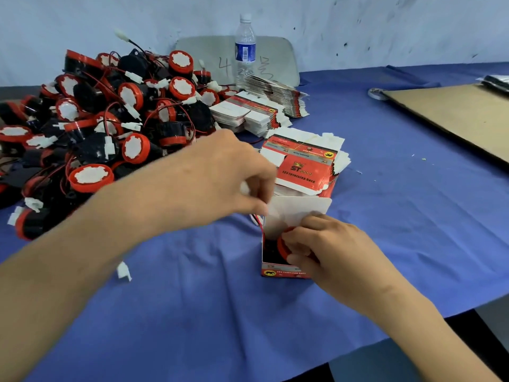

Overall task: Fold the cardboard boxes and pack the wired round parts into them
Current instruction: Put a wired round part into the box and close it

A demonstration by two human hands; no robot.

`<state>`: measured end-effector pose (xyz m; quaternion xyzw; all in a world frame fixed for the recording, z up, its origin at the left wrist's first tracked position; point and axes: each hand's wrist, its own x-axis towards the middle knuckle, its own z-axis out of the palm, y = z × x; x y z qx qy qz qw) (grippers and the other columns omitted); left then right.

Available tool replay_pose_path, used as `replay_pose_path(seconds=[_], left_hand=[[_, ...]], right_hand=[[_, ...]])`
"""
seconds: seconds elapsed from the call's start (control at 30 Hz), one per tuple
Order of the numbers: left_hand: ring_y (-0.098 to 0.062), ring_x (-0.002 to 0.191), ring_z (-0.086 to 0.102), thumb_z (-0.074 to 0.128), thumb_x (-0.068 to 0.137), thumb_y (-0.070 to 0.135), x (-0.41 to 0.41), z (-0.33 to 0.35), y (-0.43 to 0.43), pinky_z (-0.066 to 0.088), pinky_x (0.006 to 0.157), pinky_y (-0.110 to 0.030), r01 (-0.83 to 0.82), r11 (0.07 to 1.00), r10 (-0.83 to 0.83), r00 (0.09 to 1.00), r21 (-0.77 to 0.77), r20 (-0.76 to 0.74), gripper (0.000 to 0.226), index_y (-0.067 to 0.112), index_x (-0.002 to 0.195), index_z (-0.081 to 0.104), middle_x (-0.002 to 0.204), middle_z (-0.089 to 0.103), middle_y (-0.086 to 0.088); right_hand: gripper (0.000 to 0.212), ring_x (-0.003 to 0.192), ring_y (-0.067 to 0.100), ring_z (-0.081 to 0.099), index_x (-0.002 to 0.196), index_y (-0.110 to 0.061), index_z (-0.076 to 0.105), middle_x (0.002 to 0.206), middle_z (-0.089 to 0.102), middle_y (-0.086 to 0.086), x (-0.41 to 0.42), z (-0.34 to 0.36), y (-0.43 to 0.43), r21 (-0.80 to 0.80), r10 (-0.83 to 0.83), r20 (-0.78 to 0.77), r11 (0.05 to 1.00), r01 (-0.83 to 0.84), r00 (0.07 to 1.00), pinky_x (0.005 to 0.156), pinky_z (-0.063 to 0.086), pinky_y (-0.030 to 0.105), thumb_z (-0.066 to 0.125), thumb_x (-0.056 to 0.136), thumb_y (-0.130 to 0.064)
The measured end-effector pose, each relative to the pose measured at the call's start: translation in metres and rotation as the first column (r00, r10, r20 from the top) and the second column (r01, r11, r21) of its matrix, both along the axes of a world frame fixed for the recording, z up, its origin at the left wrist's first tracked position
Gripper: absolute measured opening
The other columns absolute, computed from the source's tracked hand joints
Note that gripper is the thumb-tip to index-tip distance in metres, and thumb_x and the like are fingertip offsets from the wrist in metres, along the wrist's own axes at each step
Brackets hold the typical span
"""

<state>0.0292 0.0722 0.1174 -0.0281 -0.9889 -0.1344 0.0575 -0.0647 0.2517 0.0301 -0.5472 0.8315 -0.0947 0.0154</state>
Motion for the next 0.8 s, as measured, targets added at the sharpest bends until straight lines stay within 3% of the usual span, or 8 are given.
replay_pose_path(seconds=[0.1,0.17,0.27,0.4,0.47,0.6,0.7,0.8], left_hand=[[0.002,0.067,0.060,0.079,0.076,0.020,0.000,-0.024,0.027,0.045,0.063,-0.014,-0.047,0.945,0.087,0.990,0.325,-0.111,0.014,0.027,0.075,0.067,0.066,0.066,0.015],[-0.003,0.072,0.060,0.077,0.079,0.012,-0.004,-0.041,0.037,0.045,0.065,-0.017,-0.065,0.937,0.133,0.975,0.342,-0.178,0.011,0.019,0.080,0.068,0.073,0.068,0.010],[-0.013,0.078,0.062,0.072,0.084,0.008,-0.013,-0.051,0.029,0.047,0.071,-0.026,-0.060,0.973,0.098,0.982,0.223,-0.161,0.007,0.012,0.091,0.071,0.086,0.071,0.001],[-0.023,0.090,0.060,0.052,0.098,0.020,-0.021,-0.056,0.022,0.046,0.077,-0.037,-0.026,0.983,0.014,0.998,-0.183,-0.067,0.015,0.025,0.106,0.064,0.095,0.064,0.002],[-0.019,0.098,0.058,0.045,0.101,0.024,-0.023,-0.057,0.023,0.046,0.079,-0.035,0.018,0.948,-0.018,1.000,-0.319,0.002,0.018,0.028,0.111,0.059,0.103,0.061,0.007],[-0.014,0.104,0.056,0.043,0.100,0.033,-0.017,-0.055,0.020,0.046,0.086,-0.035,0.044,0.968,-0.023,0.996,-0.246,0.090,0.027,0.029,0.114,0.067,0.114,0.064,0.010],[-0.015,0.101,0.056,0.037,0.100,0.026,-0.011,-0.061,0.021,0.048,0.082,-0.035,0.054,0.941,-0.010,0.991,-0.335,0.130,0.030,0.028,0.111,0.064,0.111,0.063,0.009],[-0.016,0.102,0.055,0.042,0.096,0.014,-0.009,-0.068,0.026,0.049,0.081,-0.033,0.045,0.918,0.026,0.985,-0.395,0.173,0.026,0.026,0.108,0.061,0.109,0.061,0.009]], right_hand=[[0.019,0.104,0.008,0.048,0.107,-0.029,0.065,0.107,0.058,-0.015,0.002,-0.003,0.000,-0.080,-0.006,0.046,0.997,0.009,0.999,0.075,0.049,0.035,0.051,0.093,-0.033],[0.014,0.089,0.016,0.058,0.096,-0.023,0.071,0.100,0.066,-0.013,0.005,-0.006,0.002,-0.178,0.003,0.058,0.984,0.007,0.998,0.065,0.051,0.038,0.058,0.090,-0.025],[0.003,0.065,0.025,0.061,0.080,-0.015,0.070,0.077,0.067,-0.004,0.006,-0.015,0.004,-0.300,-0.025,-0.002,0.954,0.024,1.000,0.049,0.049,0.035,0.072,0.080,-0.017],[0.015,0.050,0.023,0.052,0.077,-0.011,0.060,0.063,0.056,-0.004,0.009,-0.025,0.004,-0.451,-0.130,-0.055,0.888,0.091,0.990,0.041,0.038,0.027,0.073,0.072,-0.018],[0.010,0.056,0.021,0.053,0.083,-0.015,0.067,0.068,0.061,-0.005,0.009,-0.030,0.004,-0.472,-0.107,-0.123,0.881,0.036,0.987,0.044,0.041,0.026,0.069,0.074,-0.019],[0.007,0.071,0.017,0.047,0.085,-0.017,0.070,0.080,0.067,-0.007,0.006,-0.039,0.006,-0.473,-0.048,-0.155,0.881,-0.032,0.987,0.062,0.048,0.033,0.068,0.079,-0.018],[0.012,0.067,0.016,0.045,0.085,-0.013,0.064,0.069,0.061,-0.009,0.007,-0.036,0.004,-0.473,-0.114,-0.146,0.881,0.031,0.983,0.081,0.042,0.032,0.069,0.075,-0.018],[0.018,0.067,0.021,0.059,0.093,-0.014,0.066,0.072,0.065,-0.008,0.009,-0.031,0.002,-0.409,-0.137,-0.159,0.911,0.062,0.978,0.093,0.038,0.034,0.069,0.075,-0.015]])
